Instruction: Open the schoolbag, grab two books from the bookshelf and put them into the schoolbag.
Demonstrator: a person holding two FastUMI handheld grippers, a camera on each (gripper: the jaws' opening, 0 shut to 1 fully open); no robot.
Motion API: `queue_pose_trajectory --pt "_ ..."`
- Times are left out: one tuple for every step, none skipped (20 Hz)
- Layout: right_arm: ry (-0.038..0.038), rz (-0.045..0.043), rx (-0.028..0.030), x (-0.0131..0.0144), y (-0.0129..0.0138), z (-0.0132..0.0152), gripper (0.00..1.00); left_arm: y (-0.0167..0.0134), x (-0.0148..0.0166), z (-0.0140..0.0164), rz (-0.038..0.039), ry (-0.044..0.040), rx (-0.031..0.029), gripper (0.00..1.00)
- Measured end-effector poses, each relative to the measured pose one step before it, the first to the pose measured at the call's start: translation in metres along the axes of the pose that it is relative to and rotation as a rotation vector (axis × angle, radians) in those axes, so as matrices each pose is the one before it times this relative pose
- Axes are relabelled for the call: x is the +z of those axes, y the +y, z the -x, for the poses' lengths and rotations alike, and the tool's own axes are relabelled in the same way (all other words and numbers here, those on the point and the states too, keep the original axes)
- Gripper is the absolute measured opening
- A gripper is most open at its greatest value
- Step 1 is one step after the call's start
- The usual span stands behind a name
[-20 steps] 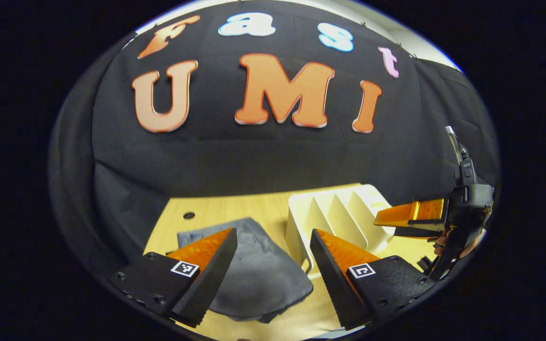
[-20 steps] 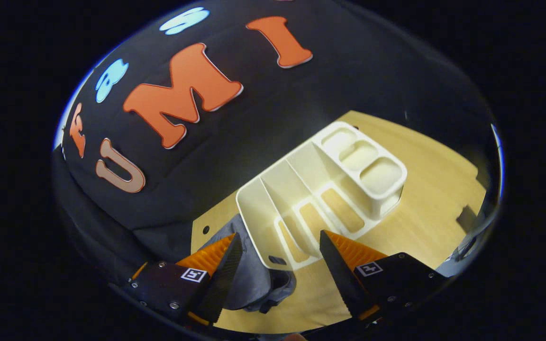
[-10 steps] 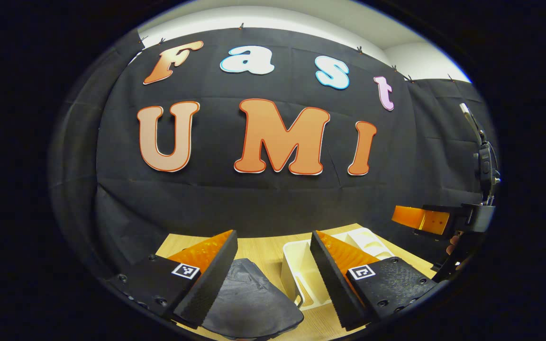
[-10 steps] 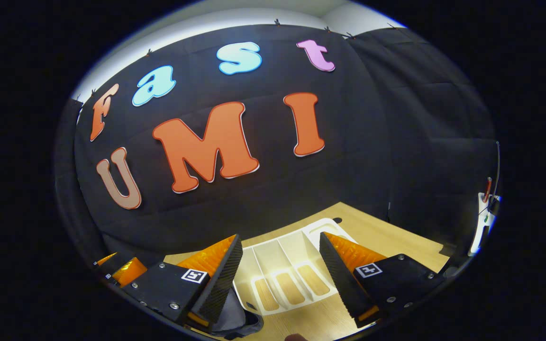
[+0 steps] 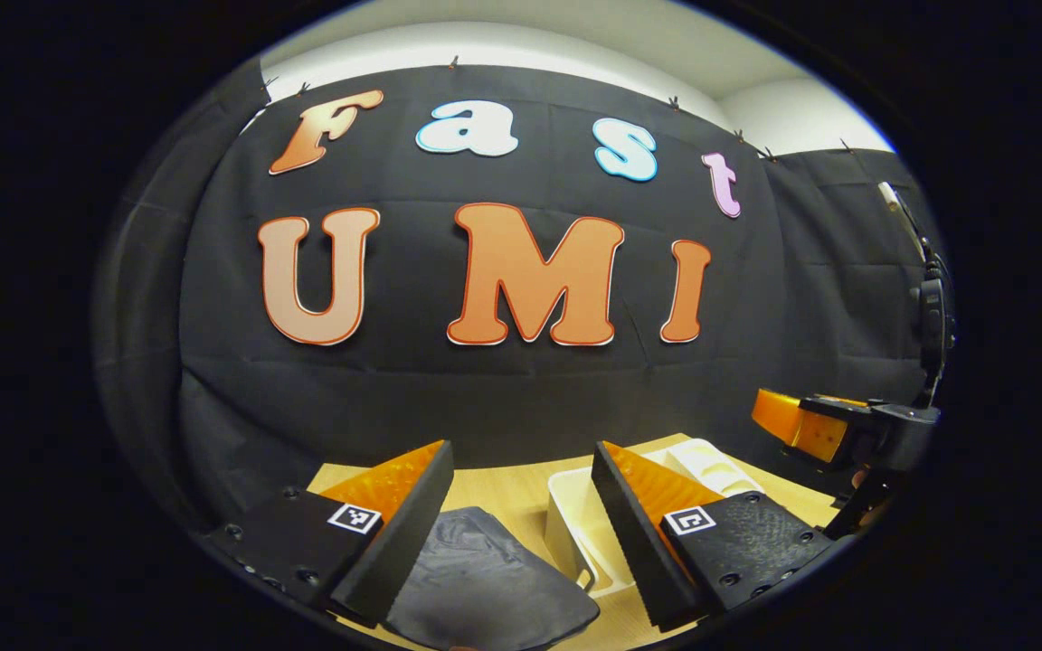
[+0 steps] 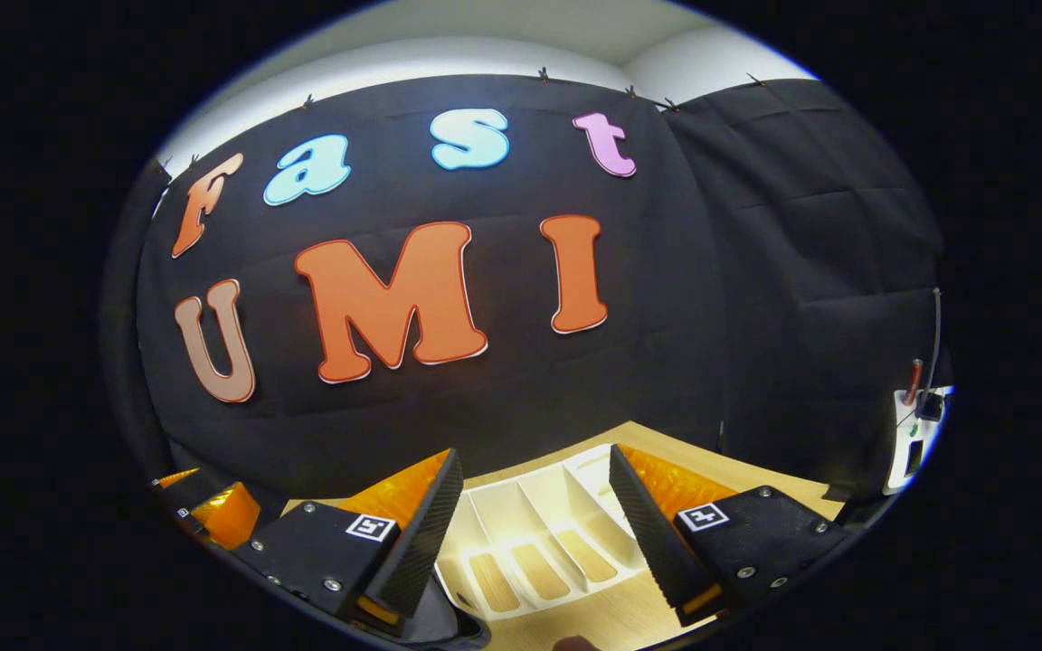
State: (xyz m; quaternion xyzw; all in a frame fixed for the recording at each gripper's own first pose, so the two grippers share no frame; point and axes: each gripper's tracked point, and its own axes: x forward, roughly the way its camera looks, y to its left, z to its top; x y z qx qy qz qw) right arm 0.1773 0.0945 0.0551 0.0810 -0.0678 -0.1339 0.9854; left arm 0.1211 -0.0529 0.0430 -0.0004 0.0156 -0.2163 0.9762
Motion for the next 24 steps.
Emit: queue_pose_trajectory --pt "-0.01506 0.011 0.0185 0.00199 0.00173 -0.00124 0.97 -0.0027 -0.00085 -0.00125 -0.00015 0.00442 0.00571 0.98" --pt "-0.00592 0.0084 0.02447 0.00138 0.00267 0.0002 0.97 -0.00354 -0.00244 0.00135 0.00446 0.00924 0.0106 0.98" --pt "-0.00751 0.01504 0.02802 0.00054 0.00232 -0.00441 0.97 -0.00427 -0.00077 0.00037 0.00937 -0.00056 0.00728 0.98" --pt "-0.00267 0.02703 0.01571 0.0008 -0.00009 -0.00133 0.97 -0.0025 0.00017 -0.00011 0.00959 -0.00436 0.01316 0.98" --pt "-0.00169 0.03048 0.01191 -0.00016 -0.00177 -0.00211 0.97 -0.0001 -0.00006 0.00085 0.00156 -0.0038 0.02218 0.98" --pt "-0.00293 0.01974 0.02456 0.00181 0.00068 -0.00206 0.97 -0.0003 0.00083 0.00168 -0.00036 -0.00407 0.02557 0.98" --pt "0.00652 0.00588 0.02611 0.00012 0.00284 -0.00385 0.97 -0.00259 -0.00231 0.00362 0.00609 0.00246 0.0246 0.98" --pt "0.01112 -0.00673 0.02596 -0.00187 -0.00091 -0.00253 0.97 -0.00359 -0.00007 0.0028 0.01356 -0.00078 0.01863 0.98" --pt "0.009 -0.01164 0.02694 0.00031 -0.00295 -0.0008 0.97 -0.00356 -0.00075 0.00136 0.01437 -0.00083 0.02117 0.98" --pt "0.0073 -0.00514 0.01803 -0.00037 -0.0057 0.0006 0.97 -0.0023 0.00077 0.00367 0.00356 0.00021 0.02695 0.98" --pt "0.0024 -0.00047 0.01881 -0.00122 -0.00743 0.00095 0.97 0.00118 -0.00104 0.00506 -0.00415 -0.00226 0.03613 0.98" --pt "0.00247 0.00471 0.01845 0.00087 -0.00437 0.00154 0.97 -0.001 0.00126 0.00509 -0.00419 -0.00721 0.02791 0.98" --pt "0.00369 0.00727 0.01917 -0.00035 -0.00111 0.0001 0.97 -0.00213 0.00054 0.00517 0.00074 -0.00682 0.02232 0.98" --pt "0.00542 0.00706 0.02295 -0.00009 -0.0006 0.00006 0.97 -0.00163 0.00055 0.00355 0.00346 -0.00387 0.02157 0.98" --pt "0.00459 0.00295 0.02294 -0.00122 -0.00334 0.00187 0.97 0.00016 -0.0021 0.00346 -0.00046 -0.00102 0.02531 0.98" --pt "0.00141 -0.0012 0.01929 0.00098 -0.00244 0.00285 0.97 0.00054 -0.00013 0.00385 -0.00219 -0.00322 0.02109 0.98" --pt "0.00045 -0.00133 0.0149 0.00014 -0.00099 0.00262 0.97 -0.00085 0.00117 0.00379 -0.00154 -0.00169 0.0132 0.98" --pt "0.00247 -0.00223 0.00949 0.00107 -0.00226 0.0027 0.97 -0.00145 0.0013 0.0024 0.00005 0.00054 0.00515 0.98" --pt "-0.00015 -0.00497 0.00743 0.00036 -0.00105 0.00269 0.97 -0.0001 0.00074 0.00317 -0.00077 0.00017 0.00501 0.98" --pt "-0.00203 -0.00341 0.00531 0.00202 0.0002 0.00206 0.97 0.00145 0.00238 0.00239 -0.00316 0.00101 0.00458 0.98" --pt "-0.00098 -0.00004 0.00558 0.00148 0.00057 0.00208 0.97 0.00247 0.00217 0.00192 -0.00718 -0.0042 0.00449 0.98" --pt "-0.00056 0.00493 0.00225 0.00106 0.00023 0.00148 0.97 0.00271 0.00383 0.00081 -0.00915 -0.00501 0.00516 0.98" --pt "-0.00396 0.00504 -0.00114 0.00146 0.0008 0.00132 0.97 0.0012 0.00374 -0.00036 -0.00657 -0.00866 0.00217 0.98" --pt "-0.00801 -0.00005 -0.0061 0.00225 -0.0012 0.00123 0.97 0.00152 0.00292 -0.00003 -0.00197 -0.00804 -0.00342 0.98"
